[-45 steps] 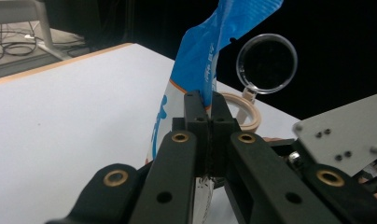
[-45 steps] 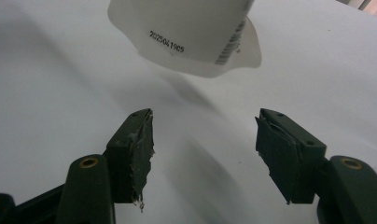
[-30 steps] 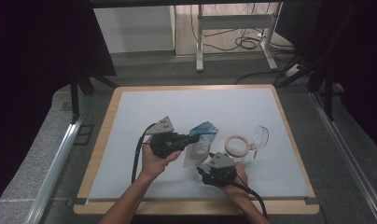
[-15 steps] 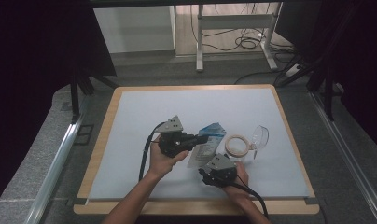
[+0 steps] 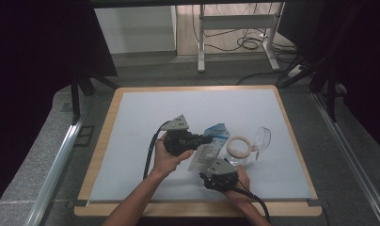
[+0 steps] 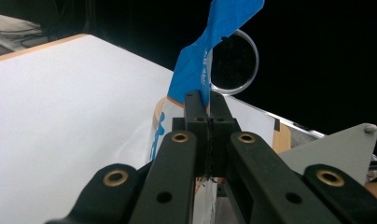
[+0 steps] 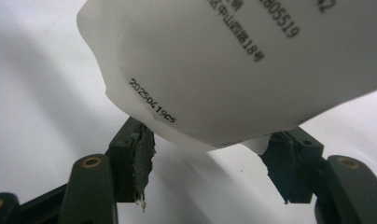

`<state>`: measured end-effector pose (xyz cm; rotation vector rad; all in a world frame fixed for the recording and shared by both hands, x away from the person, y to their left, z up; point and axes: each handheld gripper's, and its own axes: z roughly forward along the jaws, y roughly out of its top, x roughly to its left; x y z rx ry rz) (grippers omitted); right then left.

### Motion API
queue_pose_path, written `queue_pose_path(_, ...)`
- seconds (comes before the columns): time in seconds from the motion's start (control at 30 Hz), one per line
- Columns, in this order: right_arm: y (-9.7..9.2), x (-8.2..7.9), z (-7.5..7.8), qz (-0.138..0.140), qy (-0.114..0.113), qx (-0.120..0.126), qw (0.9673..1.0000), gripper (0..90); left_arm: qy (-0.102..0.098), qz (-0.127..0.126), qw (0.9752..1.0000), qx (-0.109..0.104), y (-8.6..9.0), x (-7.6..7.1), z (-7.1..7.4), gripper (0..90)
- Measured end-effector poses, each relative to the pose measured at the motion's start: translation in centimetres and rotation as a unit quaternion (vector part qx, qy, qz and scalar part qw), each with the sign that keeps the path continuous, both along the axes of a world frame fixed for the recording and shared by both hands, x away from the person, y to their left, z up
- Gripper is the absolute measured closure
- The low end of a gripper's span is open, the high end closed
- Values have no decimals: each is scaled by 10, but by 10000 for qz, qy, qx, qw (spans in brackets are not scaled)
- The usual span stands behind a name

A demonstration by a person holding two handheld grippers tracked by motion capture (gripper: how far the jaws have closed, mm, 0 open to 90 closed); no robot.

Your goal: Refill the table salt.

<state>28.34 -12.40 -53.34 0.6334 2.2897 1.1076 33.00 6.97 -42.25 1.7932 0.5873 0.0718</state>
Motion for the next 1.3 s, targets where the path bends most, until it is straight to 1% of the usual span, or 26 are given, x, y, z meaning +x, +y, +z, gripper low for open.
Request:
queue_pose_path(0.13,0,-2,1,7,7,54,10000,415,71,-28,10000,-52,-1,3,0,900)
queue_pose_path(0.27,0,-2,2,64,24,36,10000,423,99,-60,9999,-6,-4,5,-1,900)
queue_pose_path(0.33,0,-2,1,66,39,13,10000,423,82,-70,9999,29,-6,5,-1,900)
queue_pose_path(0.4,0,-1,0,52,36,24,10000,421,75,-84,9999,17,-7,5,0,900)
queue_pose_path(0.53,-1,0,1,73,13,90,9999,411,42,-108,9999,19,-8,2,1,900)
queue_pose_path(0.77,-3,1,2,125,183,318,9992,411,27,-93,9999,54,-11,4,3,900)
queue_pose_path(0.83,-3,1,2,128,181,344,9992,411,4,-96,9999,86,-11,5,4,900)
queue_pose_path(1.07,-2,0,2,189,197,384,9989,412,37,-78,9999,79,-13,7,4,900)
queue_pose_path(1.2,-1,1,2,202,214,363,9989,414,57,-86,9998,139,-14,8,5,900)
queue_pose_path(1.3,0,0,1,195,201,397,9988,414,45,-92,9998,171,-16,9,6,900)
